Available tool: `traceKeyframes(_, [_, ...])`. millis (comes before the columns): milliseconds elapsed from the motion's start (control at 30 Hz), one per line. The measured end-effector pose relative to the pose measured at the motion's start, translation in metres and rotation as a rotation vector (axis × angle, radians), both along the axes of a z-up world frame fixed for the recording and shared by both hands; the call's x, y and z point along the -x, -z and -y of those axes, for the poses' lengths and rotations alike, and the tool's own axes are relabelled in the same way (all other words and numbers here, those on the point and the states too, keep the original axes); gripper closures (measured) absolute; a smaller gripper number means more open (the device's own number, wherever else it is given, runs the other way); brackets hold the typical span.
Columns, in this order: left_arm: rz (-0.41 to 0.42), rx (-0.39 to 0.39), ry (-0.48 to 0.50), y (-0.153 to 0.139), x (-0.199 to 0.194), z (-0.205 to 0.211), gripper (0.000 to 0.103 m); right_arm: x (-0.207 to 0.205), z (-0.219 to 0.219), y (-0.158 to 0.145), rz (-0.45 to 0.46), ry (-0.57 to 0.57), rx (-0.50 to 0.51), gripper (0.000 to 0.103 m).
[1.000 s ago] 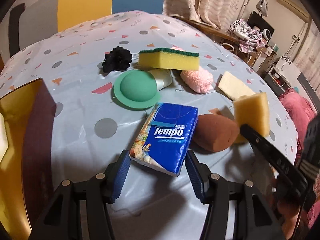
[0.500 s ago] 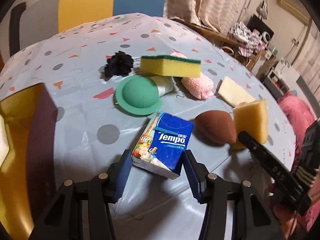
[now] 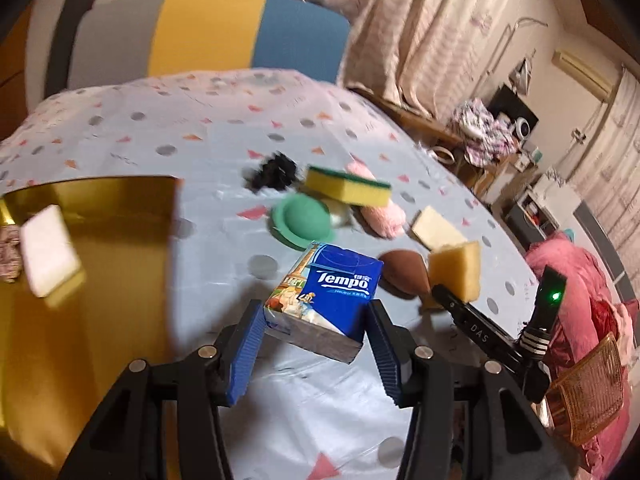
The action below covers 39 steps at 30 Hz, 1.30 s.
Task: Organize rigid objects
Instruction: 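Carry the tissue pack into the tray and open the left gripper while the right gripper carries the sponge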
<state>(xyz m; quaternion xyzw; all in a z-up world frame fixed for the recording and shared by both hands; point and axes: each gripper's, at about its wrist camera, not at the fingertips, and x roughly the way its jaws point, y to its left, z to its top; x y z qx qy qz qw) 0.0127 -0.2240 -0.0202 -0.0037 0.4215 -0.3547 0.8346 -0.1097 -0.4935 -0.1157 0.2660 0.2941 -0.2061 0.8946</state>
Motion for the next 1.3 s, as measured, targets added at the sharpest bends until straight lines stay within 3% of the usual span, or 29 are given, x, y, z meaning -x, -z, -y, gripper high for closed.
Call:
traceKeyframes(233, [0.063,0.005,-0.128,-0.015,-0.010,-0.070,0.051,-0.003,-0.004,-0.001,-0.031,-0.002,0.030,0.064])
traceKeyframes(500, [0.021,-0.017,-0.327,0.001,-0.041,-0.154,0.051,-0.004,-0.006,-0.004,-0.051,-0.001,0.045,0.065])
traceKeyframes(733, [0.014,-0.074,-0.447,0.019,-0.062,-0.203,0.051,0.000,-0.007,-0.013,-0.065,0.018,0.044,0.065])
traceKeyframes(933, [0.006,-0.152,-0.526,0.036,-0.078,-0.229,0.051,0.014,-0.017,-0.041,-0.034,0.016,0.066,0.065])
traceKeyframes(1167, [-0.048,-0.168,-0.567,0.045,-0.084,-0.241,0.049,0.009,-0.053,-0.091,0.038,-0.083,0.110,0.065])
traceKeyframes(1300, [-0.031,-0.141,-0.568,0.036,-0.073,-0.245,0.049,-0.011,-0.087,-0.110,0.060,-0.183,0.122,0.065])
